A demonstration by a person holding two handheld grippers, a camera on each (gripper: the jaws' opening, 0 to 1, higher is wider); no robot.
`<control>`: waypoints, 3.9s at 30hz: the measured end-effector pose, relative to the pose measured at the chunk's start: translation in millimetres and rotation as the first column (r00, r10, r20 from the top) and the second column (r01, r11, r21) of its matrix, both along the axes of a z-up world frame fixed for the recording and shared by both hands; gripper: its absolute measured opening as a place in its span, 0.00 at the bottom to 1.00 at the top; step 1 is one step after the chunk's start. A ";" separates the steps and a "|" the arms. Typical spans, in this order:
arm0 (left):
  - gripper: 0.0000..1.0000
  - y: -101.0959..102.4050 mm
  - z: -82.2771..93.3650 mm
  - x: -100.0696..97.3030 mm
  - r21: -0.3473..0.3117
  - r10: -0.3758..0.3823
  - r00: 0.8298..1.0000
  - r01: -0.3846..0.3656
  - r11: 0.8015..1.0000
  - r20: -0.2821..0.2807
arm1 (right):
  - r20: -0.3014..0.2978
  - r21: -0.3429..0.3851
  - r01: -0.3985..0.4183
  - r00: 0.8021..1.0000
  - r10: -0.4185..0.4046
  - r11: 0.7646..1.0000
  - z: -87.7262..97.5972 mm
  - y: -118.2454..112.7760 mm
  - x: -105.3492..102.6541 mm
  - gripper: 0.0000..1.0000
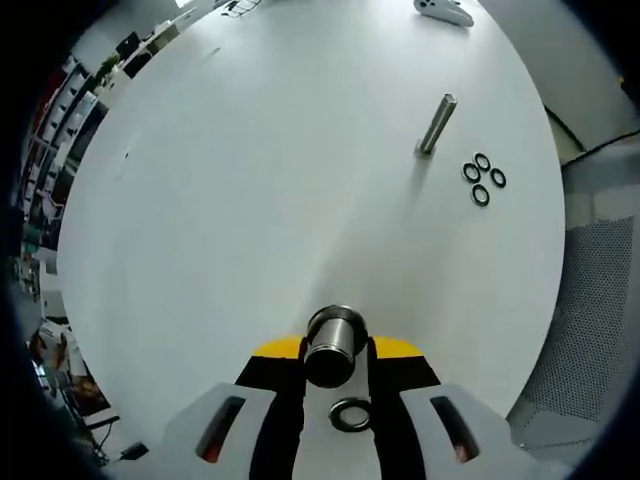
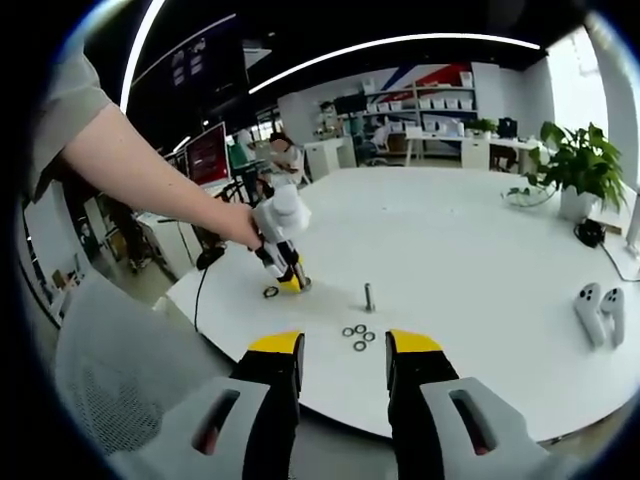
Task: Place the washer onto the threaded stud by aligning its center hole with the stud, sliding it down to the base, and recovering from edge contact or off-axis alignment until the washer reaches the visible bottom stop.
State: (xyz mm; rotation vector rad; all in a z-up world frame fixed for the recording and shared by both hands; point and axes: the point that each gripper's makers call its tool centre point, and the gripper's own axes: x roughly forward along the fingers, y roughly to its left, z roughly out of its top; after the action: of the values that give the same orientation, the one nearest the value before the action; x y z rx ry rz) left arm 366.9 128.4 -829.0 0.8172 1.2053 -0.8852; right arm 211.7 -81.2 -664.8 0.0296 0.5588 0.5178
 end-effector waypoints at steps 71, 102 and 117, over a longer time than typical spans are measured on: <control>0.21 57.0 -8.8 -43.6 -0.029 0.380 0.924 -0.381 0.924 -0.048 | -0.014 0.001 -0.018 1.000 0.018 1.000 -0.9 4.3 -3.2 0.35; 0.29 50.1 -9.6 -93.0 0.018 0.253 0.964 -0.253 0.967 -0.077 | -0.001 0.004 -0.036 0.999 0.036 0.999 1.6 6.9 -4.2 0.34; 0.22 59.9 -9.9 -85.5 0.007 0.375 0.924 -0.375 0.927 -0.071 | 0.003 0.011 -0.035 0.999 0.035 0.999 2.6 7.2 -4.2 0.34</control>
State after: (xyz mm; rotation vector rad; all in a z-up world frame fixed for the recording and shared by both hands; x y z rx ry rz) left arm 281.4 188.3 -838.8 0.5251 1.3642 -0.6056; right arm 207.5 -74.0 -662.2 0.0296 0.5550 0.5546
